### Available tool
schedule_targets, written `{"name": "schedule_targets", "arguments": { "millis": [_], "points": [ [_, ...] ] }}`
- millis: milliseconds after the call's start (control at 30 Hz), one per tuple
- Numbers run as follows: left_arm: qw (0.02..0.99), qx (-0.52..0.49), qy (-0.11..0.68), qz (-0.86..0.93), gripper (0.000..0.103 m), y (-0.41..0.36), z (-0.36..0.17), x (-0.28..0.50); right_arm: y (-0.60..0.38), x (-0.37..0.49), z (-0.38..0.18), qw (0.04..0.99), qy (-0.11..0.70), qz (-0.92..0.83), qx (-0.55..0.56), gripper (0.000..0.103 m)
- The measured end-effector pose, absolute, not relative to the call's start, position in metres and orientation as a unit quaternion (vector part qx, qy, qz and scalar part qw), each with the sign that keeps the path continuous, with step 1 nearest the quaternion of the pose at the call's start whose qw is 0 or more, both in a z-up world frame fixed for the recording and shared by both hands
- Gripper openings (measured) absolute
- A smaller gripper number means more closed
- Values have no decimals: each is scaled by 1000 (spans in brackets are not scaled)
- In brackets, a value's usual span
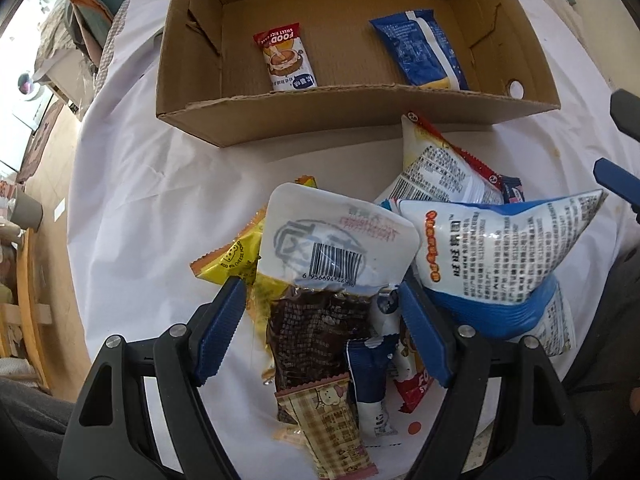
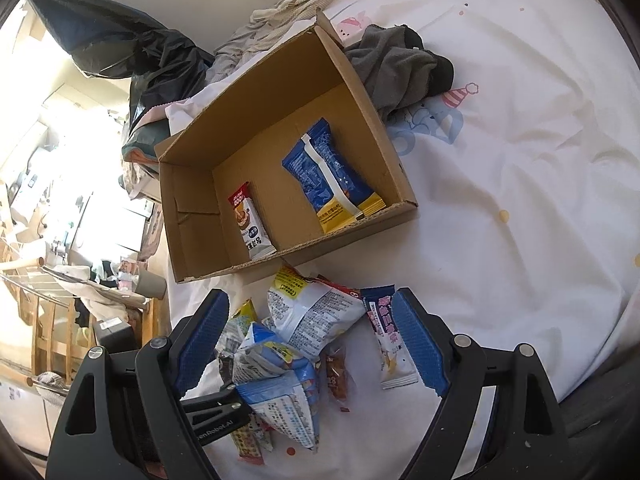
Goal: Organize snacks
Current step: 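Move both tools back over the remaining snack pile, then grasp the barcode meat pack with left tool while right tool grasps white-blue bag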
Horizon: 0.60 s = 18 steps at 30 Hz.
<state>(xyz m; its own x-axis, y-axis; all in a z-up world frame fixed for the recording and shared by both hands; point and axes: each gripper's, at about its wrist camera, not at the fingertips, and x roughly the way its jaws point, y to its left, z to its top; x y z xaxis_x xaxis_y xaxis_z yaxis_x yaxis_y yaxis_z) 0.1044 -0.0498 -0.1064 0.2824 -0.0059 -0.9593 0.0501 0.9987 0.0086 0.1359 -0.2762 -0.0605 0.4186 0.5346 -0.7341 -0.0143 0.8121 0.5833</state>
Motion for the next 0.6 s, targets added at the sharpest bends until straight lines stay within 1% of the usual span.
{"name": "schedule_targets", "arguments": {
  "millis": [267, 400, 500, 567, 600],
  "points": [
    [798, 13, 600, -47, 76, -49, -93, 99, -275, 138, -65, 798, 520, 169, 254, 86],
    [783, 33, 620, -30, 76, -53, -106, 104, -275, 138, -64, 798, 519, 170, 256, 86],
    [777, 14, 629, -29, 76, -50, -112, 110, -275, 137, -63, 800, 517, 170, 252, 86],
    [779, 10, 627, -31, 65, -50, -111, 112, -276, 137, -63, 801, 517, 168, 251, 86],
    [779, 12, 626, -30, 63, -50, -110, 114, -277, 137, -63, 800, 518, 168, 253, 86]
  ]
}}
